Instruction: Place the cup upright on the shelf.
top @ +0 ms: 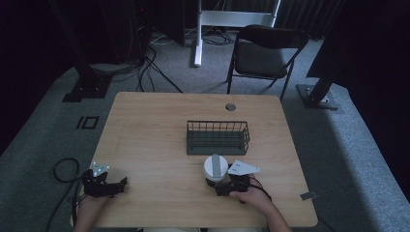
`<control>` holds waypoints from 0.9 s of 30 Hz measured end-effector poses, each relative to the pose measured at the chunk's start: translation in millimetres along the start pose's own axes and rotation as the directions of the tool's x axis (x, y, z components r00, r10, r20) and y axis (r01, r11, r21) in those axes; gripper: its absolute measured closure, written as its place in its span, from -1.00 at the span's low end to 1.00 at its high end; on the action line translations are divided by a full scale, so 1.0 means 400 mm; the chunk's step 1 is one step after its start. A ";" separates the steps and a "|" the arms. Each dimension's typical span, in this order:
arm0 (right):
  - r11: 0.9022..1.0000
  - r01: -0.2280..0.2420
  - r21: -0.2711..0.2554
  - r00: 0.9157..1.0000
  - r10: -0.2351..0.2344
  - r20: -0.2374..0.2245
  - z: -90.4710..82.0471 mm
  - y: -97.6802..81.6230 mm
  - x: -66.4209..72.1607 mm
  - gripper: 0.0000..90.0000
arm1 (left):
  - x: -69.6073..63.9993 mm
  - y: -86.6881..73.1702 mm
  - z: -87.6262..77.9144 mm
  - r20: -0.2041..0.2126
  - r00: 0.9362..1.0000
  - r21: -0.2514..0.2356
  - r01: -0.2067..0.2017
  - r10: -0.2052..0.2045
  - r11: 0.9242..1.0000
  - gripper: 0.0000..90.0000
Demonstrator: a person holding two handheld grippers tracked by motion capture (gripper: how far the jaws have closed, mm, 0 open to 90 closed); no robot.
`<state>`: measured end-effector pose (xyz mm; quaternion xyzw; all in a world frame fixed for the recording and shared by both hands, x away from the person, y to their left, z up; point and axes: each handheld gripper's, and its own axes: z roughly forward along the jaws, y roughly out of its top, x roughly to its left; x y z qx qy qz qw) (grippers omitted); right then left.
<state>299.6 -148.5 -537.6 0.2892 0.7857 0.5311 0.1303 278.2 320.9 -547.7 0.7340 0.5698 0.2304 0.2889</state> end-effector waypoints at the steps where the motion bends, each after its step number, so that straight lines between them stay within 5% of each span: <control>1: 1.000 0.002 0.001 1.000 -0.002 0.000 0.001 0.000 0.001 -0.70 | 0.000 0.000 0.000 0.000 1.000 0.000 0.000 0.000 1.000 -0.99; 9: 0.999 0.042 -0.004 0.999 -0.042 0.029 -0.001 0.005 0.007 -0.60 | 0.000 0.000 0.000 0.000 1.000 0.000 0.000 0.000 1.000 -0.99; 27: 0.999 0.038 -0.019 0.999 -0.038 0.026 -0.011 0.047 0.014 -0.60 | 0.000 0.000 0.000 0.000 1.000 0.000 0.000 0.000 1.000 -0.99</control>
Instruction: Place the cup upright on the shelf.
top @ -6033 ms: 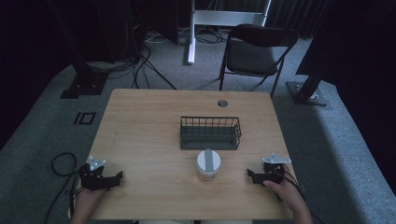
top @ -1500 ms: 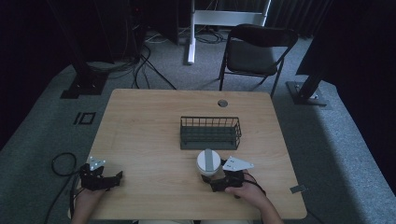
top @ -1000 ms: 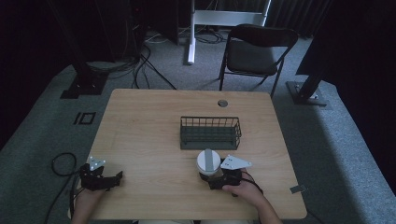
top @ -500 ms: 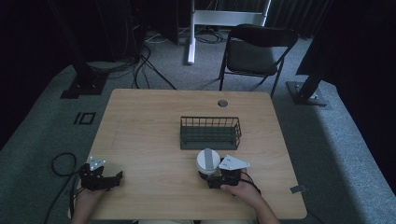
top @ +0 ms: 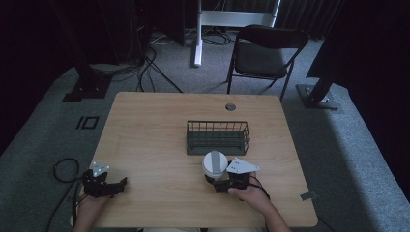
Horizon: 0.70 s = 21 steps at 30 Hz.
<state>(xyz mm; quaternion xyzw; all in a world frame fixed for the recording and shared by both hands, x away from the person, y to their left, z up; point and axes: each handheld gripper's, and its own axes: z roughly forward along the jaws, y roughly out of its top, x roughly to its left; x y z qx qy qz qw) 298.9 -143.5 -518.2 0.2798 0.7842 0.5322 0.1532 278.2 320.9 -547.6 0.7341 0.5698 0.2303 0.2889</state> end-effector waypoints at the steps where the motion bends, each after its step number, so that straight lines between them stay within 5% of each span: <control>1: 1.000 0.000 0.000 1.000 0.000 0.000 0.000 0.000 0.000 -0.60 | 0.000 0.000 0.000 0.000 1.000 0.000 0.000 0.000 1.000 -0.99; 21: 0.999 0.026 -0.032 1.000 -0.025 0.014 -0.012 0.102 -0.011 -0.60 | 0.000 0.000 0.000 0.000 1.000 0.000 0.000 0.000 1.000 -0.99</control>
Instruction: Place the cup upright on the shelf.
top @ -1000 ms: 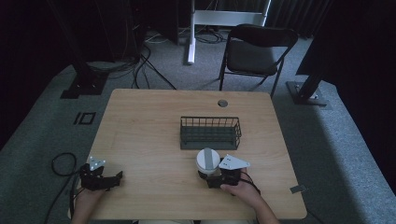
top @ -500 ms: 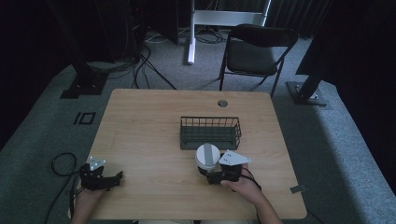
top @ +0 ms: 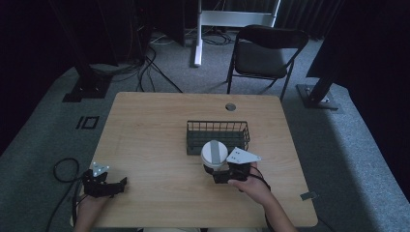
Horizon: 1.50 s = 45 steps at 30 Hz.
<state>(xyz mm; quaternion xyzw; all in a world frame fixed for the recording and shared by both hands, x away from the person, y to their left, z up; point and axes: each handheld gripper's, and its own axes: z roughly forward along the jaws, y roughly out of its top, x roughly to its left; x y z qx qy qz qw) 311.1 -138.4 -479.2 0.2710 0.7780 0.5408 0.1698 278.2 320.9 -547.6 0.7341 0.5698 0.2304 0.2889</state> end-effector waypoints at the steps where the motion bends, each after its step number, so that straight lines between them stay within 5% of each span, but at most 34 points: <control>1: 1.000 -0.003 0.001 1.000 0.003 0.001 0.001 0.006 -0.001 -0.60 | 0.000 0.000 0.000 0.000 1.000 0.000 0.000 0.000 1.000 -0.99; 17: 0.999 -0.023 -0.049 0.996 0.028 0.085 0.010 0.101 -0.044 -0.60 | 0.000 0.000 0.000 0.000 1.000 0.000 0.000 0.000 1.000 -0.99; 25: 0.997 -0.046 -0.065 0.984 0.056 0.168 0.021 0.132 -0.067 -0.60 | 0.000 0.000 0.000 0.000 1.000 0.000 0.000 0.000 1.000 -0.99; 31: 0.995 -0.073 -0.075 0.962 0.090 0.258 0.030 0.155 -0.095 -0.60 | 0.000 0.000 0.000 0.000 1.000 0.000 -0.001 0.001 1.000 -0.99; 45: 0.991 -0.118 -0.066 0.891 0.135 0.433 0.074 0.174 -0.139 -0.60 | 0.000 0.000 0.000 0.000 1.000 0.000 0.000 0.000 1.000 -0.99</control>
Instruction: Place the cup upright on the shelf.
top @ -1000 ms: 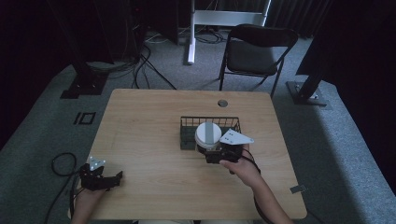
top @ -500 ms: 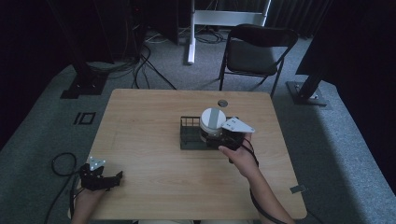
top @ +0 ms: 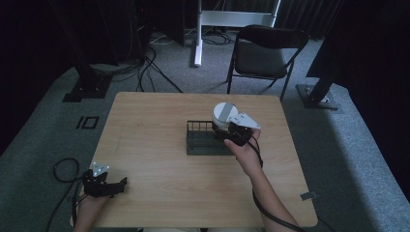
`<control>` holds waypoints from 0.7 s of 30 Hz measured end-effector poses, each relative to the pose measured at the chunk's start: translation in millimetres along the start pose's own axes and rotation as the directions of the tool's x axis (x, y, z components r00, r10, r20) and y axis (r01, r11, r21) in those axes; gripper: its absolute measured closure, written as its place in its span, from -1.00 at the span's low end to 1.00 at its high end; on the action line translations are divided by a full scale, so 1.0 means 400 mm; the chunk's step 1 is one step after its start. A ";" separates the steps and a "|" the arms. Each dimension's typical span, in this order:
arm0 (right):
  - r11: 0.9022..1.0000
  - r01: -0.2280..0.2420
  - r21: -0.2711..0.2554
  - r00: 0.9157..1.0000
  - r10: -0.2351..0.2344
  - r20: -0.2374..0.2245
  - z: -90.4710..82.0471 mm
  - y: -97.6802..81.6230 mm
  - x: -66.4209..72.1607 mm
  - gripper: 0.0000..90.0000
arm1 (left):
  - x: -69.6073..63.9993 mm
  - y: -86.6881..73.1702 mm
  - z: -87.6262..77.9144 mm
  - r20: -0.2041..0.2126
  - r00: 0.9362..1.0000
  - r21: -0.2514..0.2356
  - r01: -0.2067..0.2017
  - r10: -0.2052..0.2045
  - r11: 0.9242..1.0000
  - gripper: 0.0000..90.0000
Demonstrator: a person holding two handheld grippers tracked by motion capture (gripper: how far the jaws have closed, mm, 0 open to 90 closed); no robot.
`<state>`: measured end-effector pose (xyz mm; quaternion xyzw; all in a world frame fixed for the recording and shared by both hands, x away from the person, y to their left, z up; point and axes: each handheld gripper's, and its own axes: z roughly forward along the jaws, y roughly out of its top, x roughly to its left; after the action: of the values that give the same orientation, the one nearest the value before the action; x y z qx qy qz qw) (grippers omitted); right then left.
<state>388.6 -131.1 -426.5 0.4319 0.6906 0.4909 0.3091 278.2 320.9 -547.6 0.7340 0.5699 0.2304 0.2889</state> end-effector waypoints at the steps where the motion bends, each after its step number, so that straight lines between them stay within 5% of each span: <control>1: 1.000 0.000 0.000 1.000 0.000 0.000 0.000 0.000 0.000 -0.60 | 0.000 0.000 0.000 0.000 1.000 0.000 0.000 0.000 1.000 -0.99; 10: 0.997 -0.054 0.050 0.994 0.049 0.094 0.039 -0.005 0.011 -0.60 | 0.000 0.000 0.000 0.000 1.000 0.000 0.000 0.000 1.000 -0.99; 21: 0.988 -0.113 0.105 0.986 0.098 0.137 0.076 -0.024 0.026 -0.60 | 0.000 0.000 0.000 0.000 1.000 -0.001 0.000 0.000 1.000 -0.99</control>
<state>407.2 -110.7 -445.5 0.5162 0.6712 0.4375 0.3028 278.1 320.9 -547.7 0.7339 0.5698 0.2304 0.2892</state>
